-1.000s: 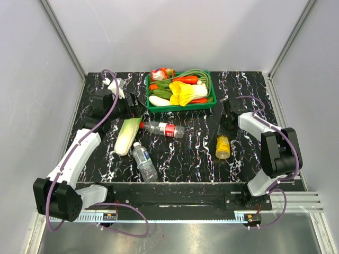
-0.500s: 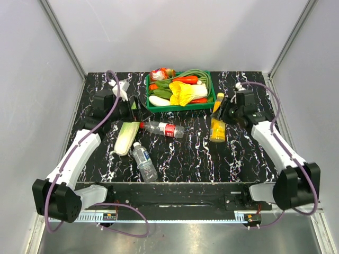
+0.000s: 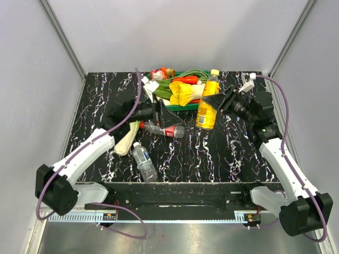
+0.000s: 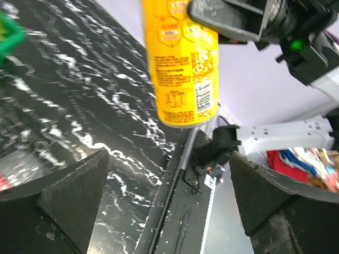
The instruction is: Unscrew the bottle caps
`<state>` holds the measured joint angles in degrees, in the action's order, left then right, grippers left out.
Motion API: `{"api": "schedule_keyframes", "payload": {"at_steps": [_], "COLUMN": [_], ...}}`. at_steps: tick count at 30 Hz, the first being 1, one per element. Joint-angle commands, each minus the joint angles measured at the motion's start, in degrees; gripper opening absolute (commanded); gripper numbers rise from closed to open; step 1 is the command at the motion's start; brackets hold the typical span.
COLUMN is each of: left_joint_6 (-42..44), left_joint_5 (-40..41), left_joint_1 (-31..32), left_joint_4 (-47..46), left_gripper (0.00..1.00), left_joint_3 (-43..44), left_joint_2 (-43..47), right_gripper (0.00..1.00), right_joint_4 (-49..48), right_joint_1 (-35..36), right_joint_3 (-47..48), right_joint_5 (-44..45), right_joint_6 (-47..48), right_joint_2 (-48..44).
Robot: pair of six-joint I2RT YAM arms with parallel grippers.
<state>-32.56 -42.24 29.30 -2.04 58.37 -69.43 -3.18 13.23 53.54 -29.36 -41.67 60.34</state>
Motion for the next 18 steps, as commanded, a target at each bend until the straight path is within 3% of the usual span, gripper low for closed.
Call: {"api": "schedule_keyframes", "payload": {"at_steps": [1,5,12,18], "left_joint_6": [-5.2,-14.7,-14.8,-20.3], "left_joint_5": [-5.5,-9.0,-8.5,-9.1], "left_joint_1": [3.9,5.8,10.4,13.0], "left_joint_4": [-16.0,-31.6,-34.0,-41.1], "left_gripper": [0.99,0.99,0.99,0.99], "left_joint_3": [2.9,2.3,8.2,11.4], "left_joint_2": [-5.7,-10.8,-16.8,-21.5], "right_gripper": [0.18,0.18,0.18,0.18], "right_joint_4": [-10.3,-9.2,-10.2,-10.5], "right_joint_1": [1.4,2.3,3.0,3.2], "right_joint_3": [0.4,1.0,-0.2,-1.7], "right_joint_5": [-5.4,-4.1,-4.4,-2.7], "right_joint_6": [-5.7,-5.6,-6.2,-6.6], "right_joint_2": [-2.3,-3.7,-4.4,-5.3]}}
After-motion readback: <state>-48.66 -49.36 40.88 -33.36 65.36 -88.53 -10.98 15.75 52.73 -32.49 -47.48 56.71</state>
